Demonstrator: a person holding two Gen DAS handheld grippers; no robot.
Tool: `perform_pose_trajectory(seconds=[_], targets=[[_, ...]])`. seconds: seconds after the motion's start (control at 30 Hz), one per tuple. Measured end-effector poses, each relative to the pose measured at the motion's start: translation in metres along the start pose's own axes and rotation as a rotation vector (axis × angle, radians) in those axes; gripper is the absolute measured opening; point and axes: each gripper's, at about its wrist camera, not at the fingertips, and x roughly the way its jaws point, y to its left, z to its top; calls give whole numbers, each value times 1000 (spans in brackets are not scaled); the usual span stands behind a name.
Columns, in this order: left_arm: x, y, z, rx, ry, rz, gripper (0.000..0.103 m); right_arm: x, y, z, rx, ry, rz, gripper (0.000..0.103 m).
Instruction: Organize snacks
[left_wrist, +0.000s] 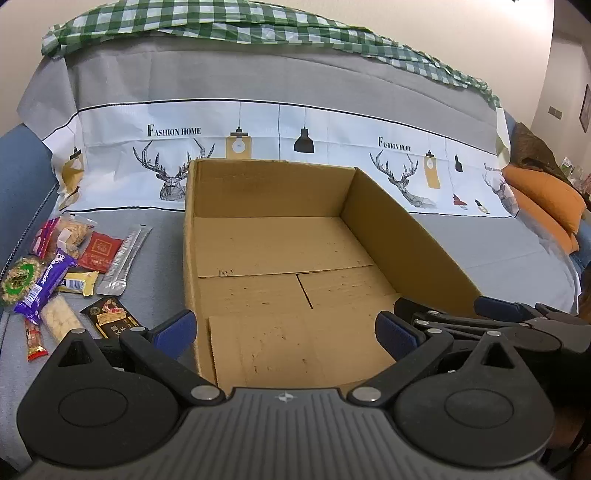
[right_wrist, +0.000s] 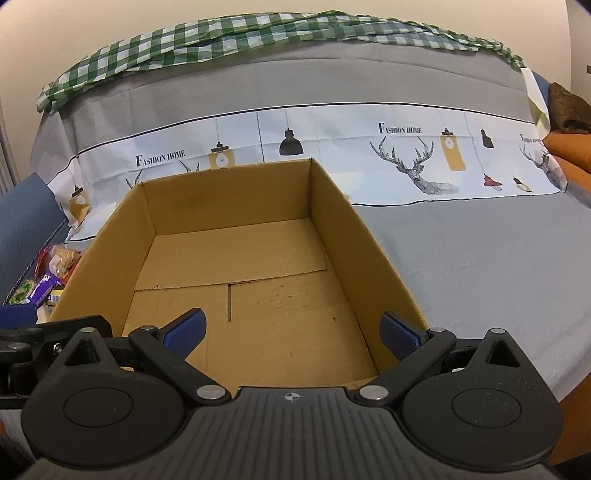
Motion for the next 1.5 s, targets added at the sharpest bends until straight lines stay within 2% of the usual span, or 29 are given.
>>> perform_pose_trajectory(seconds=[0.1, 0.23, 0.37, 0.57, 0.7, 0.77, 0.83, 0.93, 1.0, 1.07, 1.13, 1.27, 1.5], targets=[[-1, 3, 1, -27, -7, -39, 103, -2, 2, 2, -8, -10, -10, 99], [-4, 3, 3, -45, -19, -91, 103, -7, 2, 3, -4, -38, -15, 92], [-2, 6, 5, -97, 39, -138, 103, -11, -2, 4, 7, -69, -17, 81], [-20, 13, 6, -52, -33, -171, 103, -15, -4, 5, 25, -101, -32, 79], [-17, 31, 14, -133, 77, -242, 103, -20, 3, 8, 31, -125, -25, 79], [-21, 37, 23, -85, 93, -250, 102, -23, 9, 9, 29, -136, -14, 79], [-27, 41, 32, 17, 80, -249, 101, -25, 15, 10, 31, -148, 1, 78], [-31, 61, 36, 126, 101, -289, 93, -28, 30, 11, 19, -153, 26, 69], [-35, 82, 34, 160, 101, -288, 76, -28, 42, 12, 11, -155, 48, 64], [-39, 110, 30, 170, 89, -222, 38, -30, 54, 12, 0, -161, 78, 58], [-40, 144, 28, 93, 86, -180, 16, -33, 66, 14, -9, -173, 115, 55], [-36, 209, 18, -156, 75, -74, 16, -37, 94, 15, -27, -184, 200, 51], [-13, 261, 0, -367, 106, 31, 17, -32, 167, 4, -142, -143, 332, 52]])
